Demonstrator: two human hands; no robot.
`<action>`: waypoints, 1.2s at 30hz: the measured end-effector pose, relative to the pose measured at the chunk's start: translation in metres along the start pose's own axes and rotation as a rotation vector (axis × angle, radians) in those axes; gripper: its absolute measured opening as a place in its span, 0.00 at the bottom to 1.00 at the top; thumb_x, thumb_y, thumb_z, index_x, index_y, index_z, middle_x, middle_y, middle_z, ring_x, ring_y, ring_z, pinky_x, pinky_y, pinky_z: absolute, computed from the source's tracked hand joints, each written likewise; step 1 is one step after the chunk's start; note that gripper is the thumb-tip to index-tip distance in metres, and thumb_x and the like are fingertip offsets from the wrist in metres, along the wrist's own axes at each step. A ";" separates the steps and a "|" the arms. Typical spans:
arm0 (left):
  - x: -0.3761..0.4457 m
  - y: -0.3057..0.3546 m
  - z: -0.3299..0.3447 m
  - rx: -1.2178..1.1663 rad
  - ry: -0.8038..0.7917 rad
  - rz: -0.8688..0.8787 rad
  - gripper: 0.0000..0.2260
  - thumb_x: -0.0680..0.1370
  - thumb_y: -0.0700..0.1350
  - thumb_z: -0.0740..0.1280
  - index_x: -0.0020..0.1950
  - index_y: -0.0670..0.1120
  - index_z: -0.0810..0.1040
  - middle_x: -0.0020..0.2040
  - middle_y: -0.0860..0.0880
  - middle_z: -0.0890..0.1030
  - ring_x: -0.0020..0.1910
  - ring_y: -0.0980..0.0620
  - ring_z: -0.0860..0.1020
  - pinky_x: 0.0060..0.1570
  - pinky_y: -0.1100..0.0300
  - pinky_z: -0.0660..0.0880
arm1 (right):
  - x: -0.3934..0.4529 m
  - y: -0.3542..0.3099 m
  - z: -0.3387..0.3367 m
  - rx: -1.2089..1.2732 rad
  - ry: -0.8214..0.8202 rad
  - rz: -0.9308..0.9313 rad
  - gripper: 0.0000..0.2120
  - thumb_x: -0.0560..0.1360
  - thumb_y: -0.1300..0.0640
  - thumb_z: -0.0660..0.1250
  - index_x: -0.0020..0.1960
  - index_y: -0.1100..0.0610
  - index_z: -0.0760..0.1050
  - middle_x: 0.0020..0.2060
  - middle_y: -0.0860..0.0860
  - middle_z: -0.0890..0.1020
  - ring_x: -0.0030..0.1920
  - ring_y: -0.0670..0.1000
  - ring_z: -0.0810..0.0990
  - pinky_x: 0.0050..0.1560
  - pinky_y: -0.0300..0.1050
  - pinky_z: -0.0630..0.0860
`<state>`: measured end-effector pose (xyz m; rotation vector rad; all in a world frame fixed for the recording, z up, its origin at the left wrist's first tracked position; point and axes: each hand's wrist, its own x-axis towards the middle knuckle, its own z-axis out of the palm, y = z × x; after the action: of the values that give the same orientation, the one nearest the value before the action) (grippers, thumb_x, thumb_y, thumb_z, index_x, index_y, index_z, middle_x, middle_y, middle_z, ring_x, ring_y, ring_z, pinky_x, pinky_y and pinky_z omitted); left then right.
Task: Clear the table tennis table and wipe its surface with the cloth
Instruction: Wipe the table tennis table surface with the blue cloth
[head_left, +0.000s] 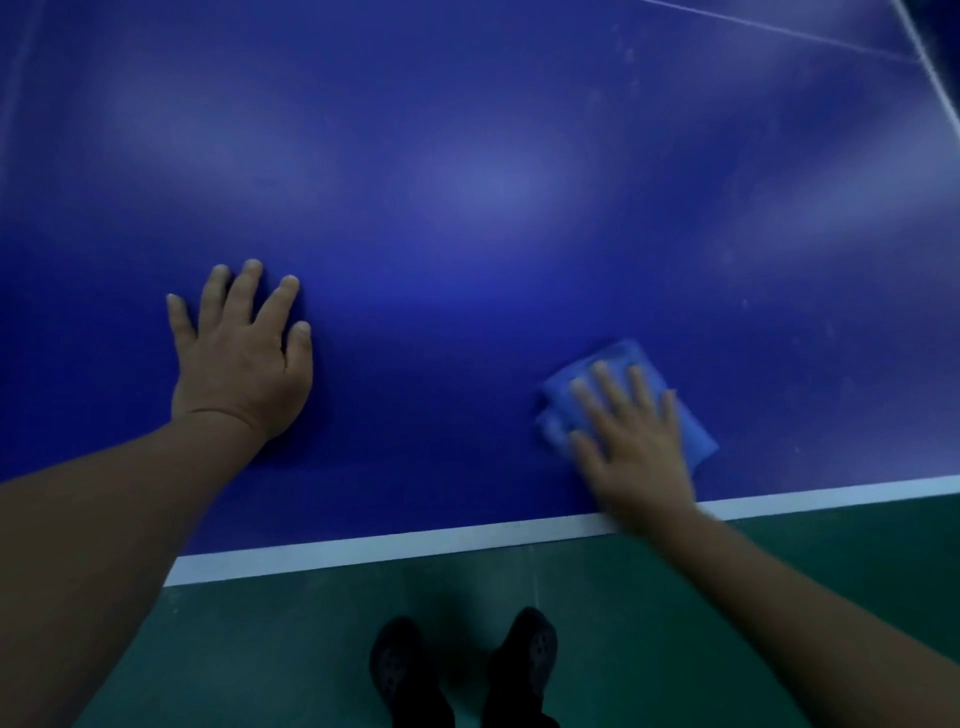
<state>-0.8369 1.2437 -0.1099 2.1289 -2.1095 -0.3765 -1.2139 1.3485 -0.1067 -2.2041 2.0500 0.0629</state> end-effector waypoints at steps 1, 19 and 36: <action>0.001 0.001 0.000 0.004 -0.001 0.001 0.23 0.84 0.54 0.52 0.79 0.51 0.59 0.81 0.46 0.54 0.80 0.45 0.46 0.75 0.38 0.38 | 0.011 0.021 -0.006 0.007 -0.023 0.154 0.32 0.78 0.37 0.46 0.79 0.47 0.60 0.79 0.49 0.59 0.80 0.58 0.52 0.74 0.71 0.51; 0.001 0.002 -0.002 -0.023 -0.010 -0.014 0.24 0.84 0.53 0.53 0.79 0.51 0.60 0.81 0.47 0.54 0.80 0.46 0.46 0.76 0.39 0.37 | -0.001 -0.156 0.022 0.038 0.013 -0.748 0.24 0.82 0.41 0.56 0.77 0.42 0.64 0.79 0.46 0.60 0.80 0.58 0.50 0.75 0.70 0.49; -0.001 0.002 -0.002 0.011 -0.015 0.004 0.24 0.84 0.55 0.51 0.81 0.54 0.55 0.81 0.46 0.52 0.80 0.46 0.45 0.75 0.39 0.37 | 0.033 -0.045 0.003 0.045 0.033 -0.062 0.27 0.81 0.39 0.49 0.78 0.45 0.62 0.79 0.47 0.61 0.80 0.58 0.52 0.76 0.68 0.46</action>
<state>-0.8378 1.2444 -0.1070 2.1342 -2.1288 -0.3824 -1.1667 1.3194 -0.1109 -2.2546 1.9774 -0.0266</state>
